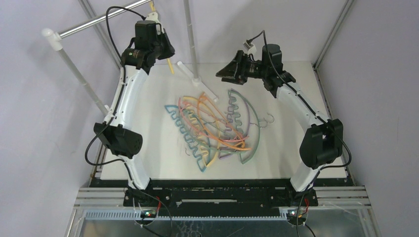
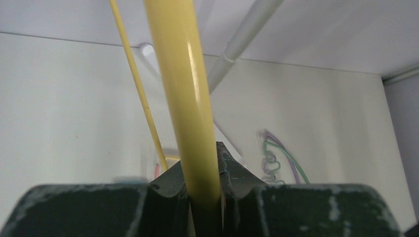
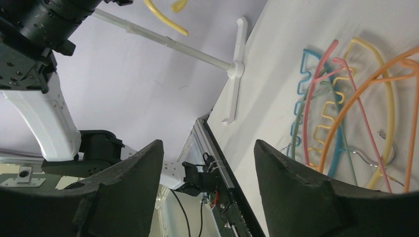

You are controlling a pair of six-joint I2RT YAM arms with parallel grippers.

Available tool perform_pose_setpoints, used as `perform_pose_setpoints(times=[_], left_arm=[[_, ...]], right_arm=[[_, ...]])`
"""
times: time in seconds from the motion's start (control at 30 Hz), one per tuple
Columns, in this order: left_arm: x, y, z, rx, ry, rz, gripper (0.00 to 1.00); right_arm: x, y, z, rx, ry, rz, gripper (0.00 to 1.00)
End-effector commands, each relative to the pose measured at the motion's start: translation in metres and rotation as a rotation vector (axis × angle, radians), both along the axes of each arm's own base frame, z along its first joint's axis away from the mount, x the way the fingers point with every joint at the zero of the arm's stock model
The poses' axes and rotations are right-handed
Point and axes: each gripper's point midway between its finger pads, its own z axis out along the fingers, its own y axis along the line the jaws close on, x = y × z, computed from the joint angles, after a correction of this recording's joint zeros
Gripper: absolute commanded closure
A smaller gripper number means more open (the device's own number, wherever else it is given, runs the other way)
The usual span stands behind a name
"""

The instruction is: Organize the hangers

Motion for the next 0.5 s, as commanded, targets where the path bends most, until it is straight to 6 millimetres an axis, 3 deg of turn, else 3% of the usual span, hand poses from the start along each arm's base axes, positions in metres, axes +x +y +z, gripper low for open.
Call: perform_pose_setpoints(times=[0.0,0.13,0.2,0.37,0.47], left_arm=[[0.004,-0.007,0.01,0.01,-0.032,-0.047,0.73],[-0.008,-0.002,0.023,0.036,-0.08,-0.053,0.46],[-0.017,0.0,0.035,0.039,-0.116,-0.065,0.38],[-0.045,0.0,0.058,0.026,-0.183,-0.105,0.19],[-0.067,0.002,0.069,0.015,-0.222,-0.124,0.01]], right_arm=[[0.004,-0.006,0.0,-0.021,-0.039,0.001,0.23],[0.004,-0.01,-0.011,-0.08,-0.037,-0.027,0.06],[0.002,-0.01,-0.016,-0.109,-0.046,-0.037,0.01],[-0.008,-0.004,-0.03,-0.206,-0.072,-0.034,0.0],[-0.019,0.002,-0.047,-0.283,-0.074,-0.01,0.0]])
